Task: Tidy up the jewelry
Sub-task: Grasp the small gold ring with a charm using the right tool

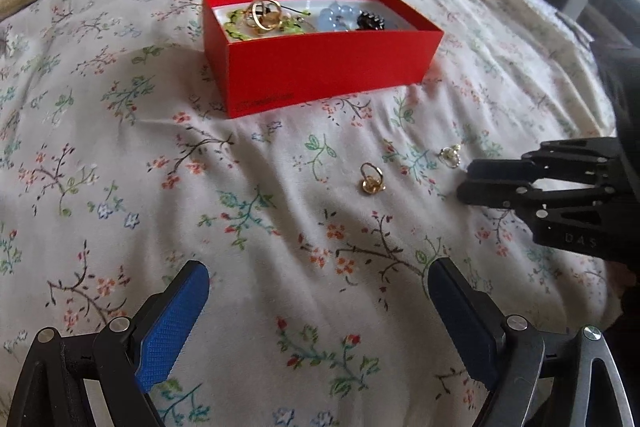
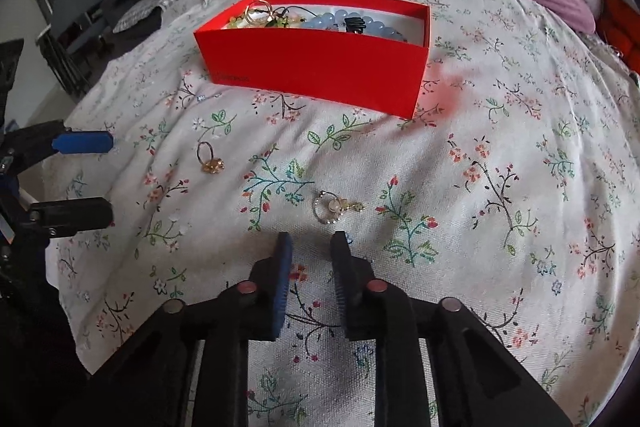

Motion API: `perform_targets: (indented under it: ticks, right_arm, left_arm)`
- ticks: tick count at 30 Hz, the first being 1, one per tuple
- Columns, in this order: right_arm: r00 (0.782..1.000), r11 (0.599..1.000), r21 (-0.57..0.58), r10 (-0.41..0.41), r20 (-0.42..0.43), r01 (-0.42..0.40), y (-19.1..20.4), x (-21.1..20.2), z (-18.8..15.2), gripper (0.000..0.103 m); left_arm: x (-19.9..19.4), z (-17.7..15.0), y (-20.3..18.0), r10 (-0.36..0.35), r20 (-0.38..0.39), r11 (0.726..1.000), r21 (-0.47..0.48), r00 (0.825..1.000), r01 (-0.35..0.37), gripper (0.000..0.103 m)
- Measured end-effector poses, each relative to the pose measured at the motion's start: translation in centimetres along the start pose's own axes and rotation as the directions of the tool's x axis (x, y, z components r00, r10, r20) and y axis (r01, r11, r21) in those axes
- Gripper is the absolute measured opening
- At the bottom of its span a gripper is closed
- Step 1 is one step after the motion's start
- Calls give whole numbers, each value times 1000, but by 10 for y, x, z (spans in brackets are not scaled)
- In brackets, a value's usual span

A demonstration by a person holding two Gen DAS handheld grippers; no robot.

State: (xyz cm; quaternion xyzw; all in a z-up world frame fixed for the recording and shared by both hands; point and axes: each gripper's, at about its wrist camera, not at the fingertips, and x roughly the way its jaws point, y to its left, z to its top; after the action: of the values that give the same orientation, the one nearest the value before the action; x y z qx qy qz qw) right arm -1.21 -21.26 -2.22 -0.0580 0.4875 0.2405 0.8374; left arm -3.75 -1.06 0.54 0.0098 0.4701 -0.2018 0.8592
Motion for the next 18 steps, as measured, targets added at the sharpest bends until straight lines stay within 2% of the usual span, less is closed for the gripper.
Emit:
perform_targets:
  ticks: [6, 9, 18]
  right_arm:
    - [1000, 998, 54, 19, 18, -20, -5, -3, -3, 33]
    - [999, 998, 61, 16, 29, -18, -7, -3, -5, 33]
    - [999, 998, 59, -27, 42, 24, -4, 7, 5, 33]
  left_arm:
    - [-5, -9, 9, -33, 18, 999, -43, 999, 34, 92]
    - [-4, -12, 6, -50, 17, 998, -44, 999, 50, 92]
    - [19, -7, -6, -38, -33, 999, -6, 999, 38, 92]
